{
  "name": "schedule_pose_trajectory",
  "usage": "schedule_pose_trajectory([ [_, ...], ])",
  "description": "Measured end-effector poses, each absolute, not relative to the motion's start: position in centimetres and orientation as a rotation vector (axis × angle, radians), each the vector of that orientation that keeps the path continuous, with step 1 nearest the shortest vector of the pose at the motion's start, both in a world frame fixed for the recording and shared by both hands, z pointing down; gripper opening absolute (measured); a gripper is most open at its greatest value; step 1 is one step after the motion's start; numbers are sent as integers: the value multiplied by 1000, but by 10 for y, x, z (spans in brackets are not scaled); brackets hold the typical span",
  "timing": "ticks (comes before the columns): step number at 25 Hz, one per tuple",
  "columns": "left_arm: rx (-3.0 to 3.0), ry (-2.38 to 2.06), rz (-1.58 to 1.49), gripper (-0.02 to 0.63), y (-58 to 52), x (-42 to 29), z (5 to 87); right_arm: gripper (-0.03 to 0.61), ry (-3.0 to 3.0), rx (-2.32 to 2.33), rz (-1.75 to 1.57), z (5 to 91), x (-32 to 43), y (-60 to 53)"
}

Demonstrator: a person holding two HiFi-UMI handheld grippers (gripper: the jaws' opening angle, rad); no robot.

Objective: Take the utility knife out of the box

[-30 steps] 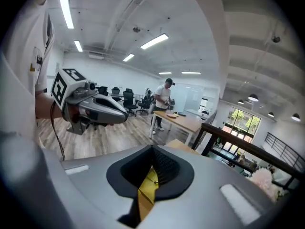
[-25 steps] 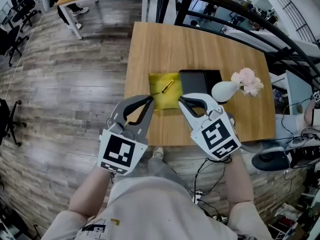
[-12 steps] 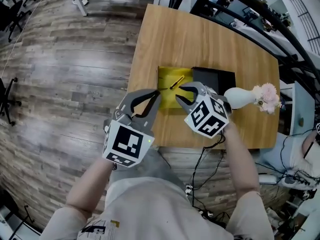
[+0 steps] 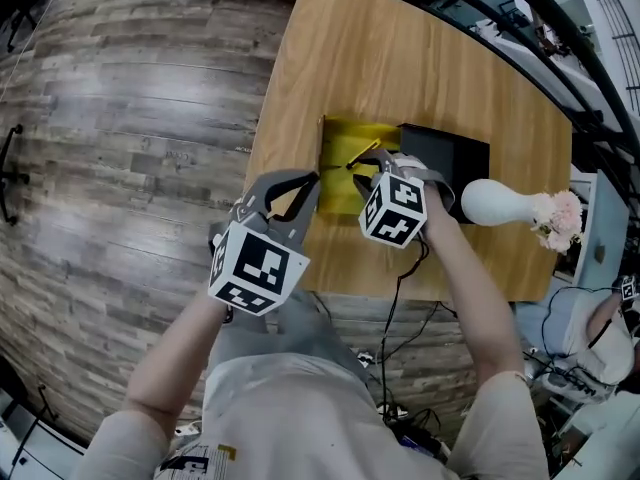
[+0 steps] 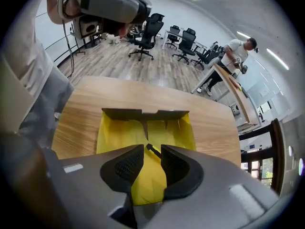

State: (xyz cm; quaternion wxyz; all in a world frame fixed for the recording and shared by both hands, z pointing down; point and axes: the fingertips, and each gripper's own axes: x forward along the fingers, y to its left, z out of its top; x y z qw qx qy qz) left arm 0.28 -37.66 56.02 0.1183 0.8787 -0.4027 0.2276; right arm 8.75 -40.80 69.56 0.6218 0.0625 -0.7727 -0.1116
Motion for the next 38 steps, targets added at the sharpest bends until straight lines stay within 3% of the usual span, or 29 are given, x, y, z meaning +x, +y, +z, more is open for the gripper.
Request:
schedule_pose_trajectory([
  [16,2468,-1126,734,2,-381,-1,624,118,-1681,38,-375,755,84,-431],
  [22,2463,-1115,759,2,-378,-5,627,51,-1701,137,-345,753,82,-440],
  [38,2544,-1217,736,2,-361,-16,534,51,-2076,692,-112,587,79,-428],
])
